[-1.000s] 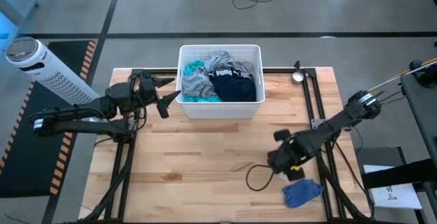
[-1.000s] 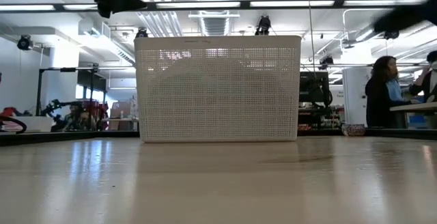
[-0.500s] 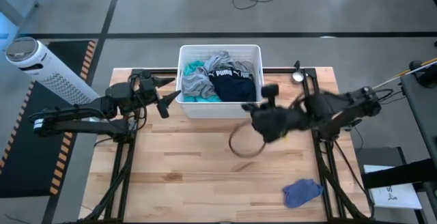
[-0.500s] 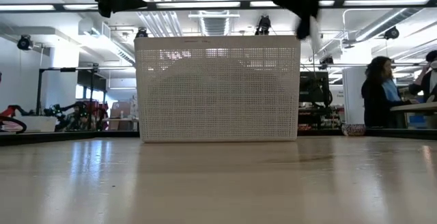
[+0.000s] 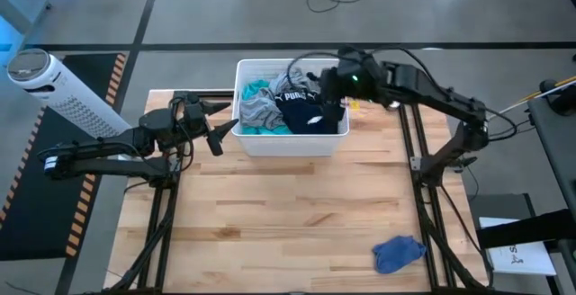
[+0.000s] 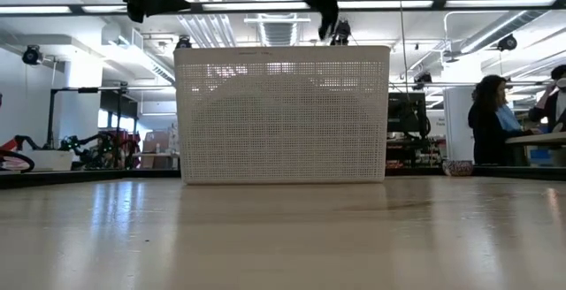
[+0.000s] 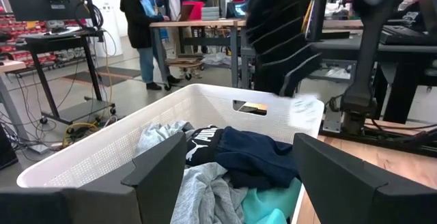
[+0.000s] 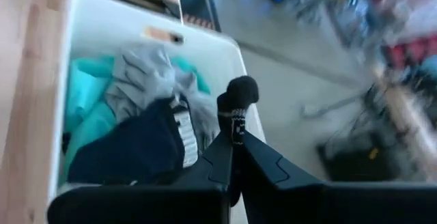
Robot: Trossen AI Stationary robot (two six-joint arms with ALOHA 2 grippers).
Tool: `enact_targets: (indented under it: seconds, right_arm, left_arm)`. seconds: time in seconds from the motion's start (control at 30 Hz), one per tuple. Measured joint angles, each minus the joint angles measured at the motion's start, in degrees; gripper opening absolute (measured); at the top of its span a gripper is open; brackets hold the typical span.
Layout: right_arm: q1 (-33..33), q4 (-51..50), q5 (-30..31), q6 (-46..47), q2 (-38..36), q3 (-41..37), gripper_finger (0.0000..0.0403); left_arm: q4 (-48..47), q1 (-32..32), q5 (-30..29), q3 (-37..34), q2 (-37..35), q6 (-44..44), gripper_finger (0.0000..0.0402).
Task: Sort clothes
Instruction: Put the black sock into the white laundry bin, then put the blue sock into the white laundry bin
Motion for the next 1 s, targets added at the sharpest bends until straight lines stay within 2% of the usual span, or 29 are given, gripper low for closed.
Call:
enact_targets:
  seconds: [0.17,0.27,0.57,0.67,0.77,0.83,1.0]
  right_arm:
    - [-7.5,-3.39,-0.76,4.63,2.94,-0.72,0.0002]
    - [-9.24,-6.46,-0.71,6.01,5.1,-0.76,0.002]
    - [-7.69,-13.43,-1.36,8.1,7.68,-0.61,0.0161]
    - [-6.22,-21.33,-9.49,8.65,6.86,-0.61,0.0187]
    - [-4.21,-29.62,-23.43,12.33,5.35,-0.85,0.0187]
    - [-1.7,-32.98,-29.73,14.62,4.08,-1.88,0.018]
    - [8.57,-34.71,-32.73,19.76,-0.18,-8.41,0.0161]
  left_arm:
    - [-0.02,0.0,-0.02,0.0,0.01,0.0,0.0259]
    - [-0.04,0.0,0.0,0.0,0.04,0.0,0.0259]
    - [-0.04,0.0,0.0,0.0,0.04,0.0,0.0259]
    - [-0.04,0.0,0.0,0.0,0.02,0.0,0.0259]
    - [-0.08,0.0,0.0,0.0,-0.06,0.0,0.0259]
    - [-0.08,0.0,0.0,0.0,-0.07,0.0,0.0259]
    - [-0.13,0.0,0.02,0.0,-0.07,-0.02,0.0259]
